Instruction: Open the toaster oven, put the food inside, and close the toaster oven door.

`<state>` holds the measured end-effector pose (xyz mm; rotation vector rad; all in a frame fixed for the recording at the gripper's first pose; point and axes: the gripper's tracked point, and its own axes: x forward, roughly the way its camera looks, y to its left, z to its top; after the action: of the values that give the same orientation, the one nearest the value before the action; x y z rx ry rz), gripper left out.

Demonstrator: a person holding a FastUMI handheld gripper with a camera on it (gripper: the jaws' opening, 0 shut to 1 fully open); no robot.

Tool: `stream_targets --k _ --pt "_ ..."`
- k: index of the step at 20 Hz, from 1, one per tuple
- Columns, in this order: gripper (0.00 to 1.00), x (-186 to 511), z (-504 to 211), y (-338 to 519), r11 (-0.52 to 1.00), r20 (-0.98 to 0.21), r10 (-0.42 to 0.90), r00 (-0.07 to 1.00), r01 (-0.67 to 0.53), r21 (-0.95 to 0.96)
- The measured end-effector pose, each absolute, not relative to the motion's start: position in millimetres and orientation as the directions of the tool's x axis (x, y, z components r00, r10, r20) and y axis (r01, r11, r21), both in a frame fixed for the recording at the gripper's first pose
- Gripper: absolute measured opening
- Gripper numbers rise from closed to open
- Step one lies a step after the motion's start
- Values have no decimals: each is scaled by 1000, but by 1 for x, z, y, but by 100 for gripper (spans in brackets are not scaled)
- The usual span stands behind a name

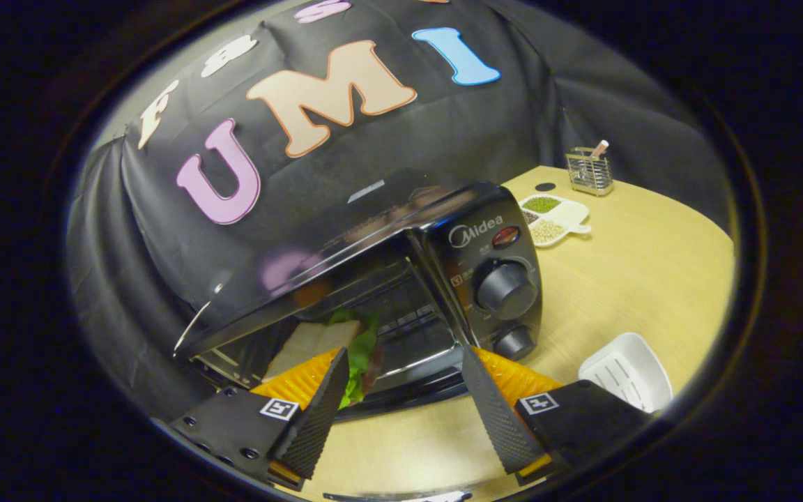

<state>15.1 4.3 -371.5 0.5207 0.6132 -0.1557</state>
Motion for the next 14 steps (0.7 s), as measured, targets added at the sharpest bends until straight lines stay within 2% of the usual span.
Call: stream_targets --k 4,14 --pt "99 -7 -377 1 898 -633 19 774 265 351" --pt "99 -97 -381 26 966 -726 158 669 46 253"
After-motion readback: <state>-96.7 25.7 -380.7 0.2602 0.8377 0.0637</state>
